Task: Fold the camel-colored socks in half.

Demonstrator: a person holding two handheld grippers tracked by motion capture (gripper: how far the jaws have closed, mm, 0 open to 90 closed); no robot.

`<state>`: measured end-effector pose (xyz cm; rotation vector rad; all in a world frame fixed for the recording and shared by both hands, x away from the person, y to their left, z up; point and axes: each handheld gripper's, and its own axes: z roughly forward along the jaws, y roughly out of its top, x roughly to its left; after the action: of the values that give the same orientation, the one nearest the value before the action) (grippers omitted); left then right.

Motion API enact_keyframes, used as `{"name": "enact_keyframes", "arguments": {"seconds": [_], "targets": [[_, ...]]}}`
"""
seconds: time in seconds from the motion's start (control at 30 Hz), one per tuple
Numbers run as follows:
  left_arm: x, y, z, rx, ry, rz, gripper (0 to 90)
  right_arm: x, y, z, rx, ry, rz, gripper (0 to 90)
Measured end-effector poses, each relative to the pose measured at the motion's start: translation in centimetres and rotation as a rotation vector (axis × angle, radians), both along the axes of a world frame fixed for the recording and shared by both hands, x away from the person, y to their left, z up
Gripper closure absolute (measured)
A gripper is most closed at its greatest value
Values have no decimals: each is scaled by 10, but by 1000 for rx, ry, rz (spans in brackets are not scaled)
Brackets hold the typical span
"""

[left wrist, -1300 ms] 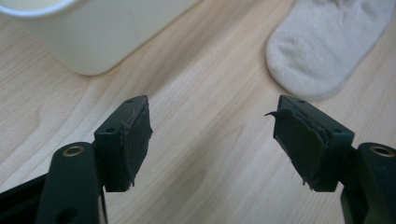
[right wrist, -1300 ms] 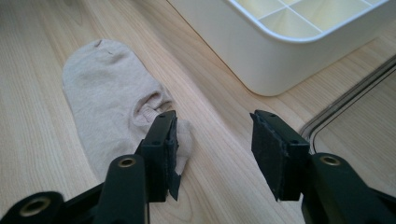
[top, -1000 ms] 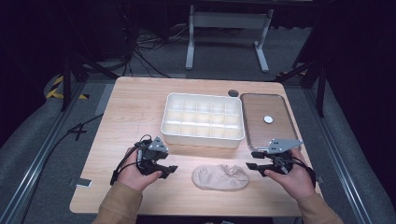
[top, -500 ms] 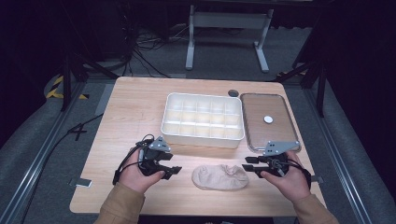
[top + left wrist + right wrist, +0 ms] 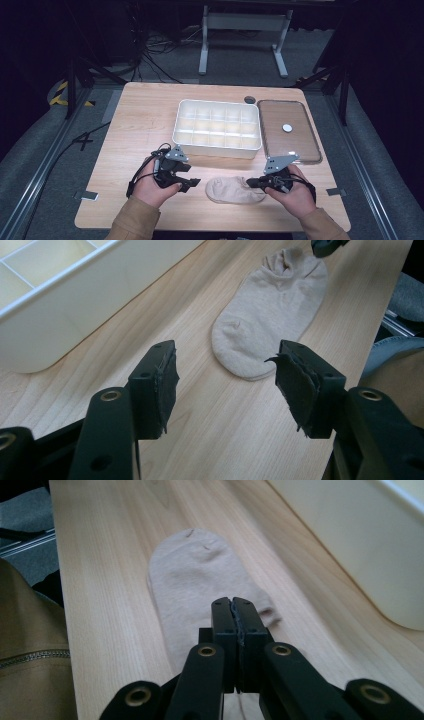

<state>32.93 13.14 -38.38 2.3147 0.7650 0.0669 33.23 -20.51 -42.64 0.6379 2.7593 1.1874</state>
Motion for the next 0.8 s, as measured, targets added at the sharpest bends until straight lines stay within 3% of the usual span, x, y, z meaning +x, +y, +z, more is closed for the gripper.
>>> {"name": "enact_keyframes", "arguments": {"seconds": [0.13,0.27,0.3,0.5,0.8], "targets": [[-1,-2,-3,32,-1,6,411,-2,15,-9,-18,16,26,894],[0,-1,-6,38,1,11,405,-2,21,-15,-48,22,33,893],[1,-1,-7,45,1,12,406,-3,21,-16,-66,20,26,893],[2,-5,-14,58,26,13,440,-1,11,-14,-64,30,-13,892],[3,-12,-21,72,44,-8,462,-4,28,-31,-97,36,25,887]]}}
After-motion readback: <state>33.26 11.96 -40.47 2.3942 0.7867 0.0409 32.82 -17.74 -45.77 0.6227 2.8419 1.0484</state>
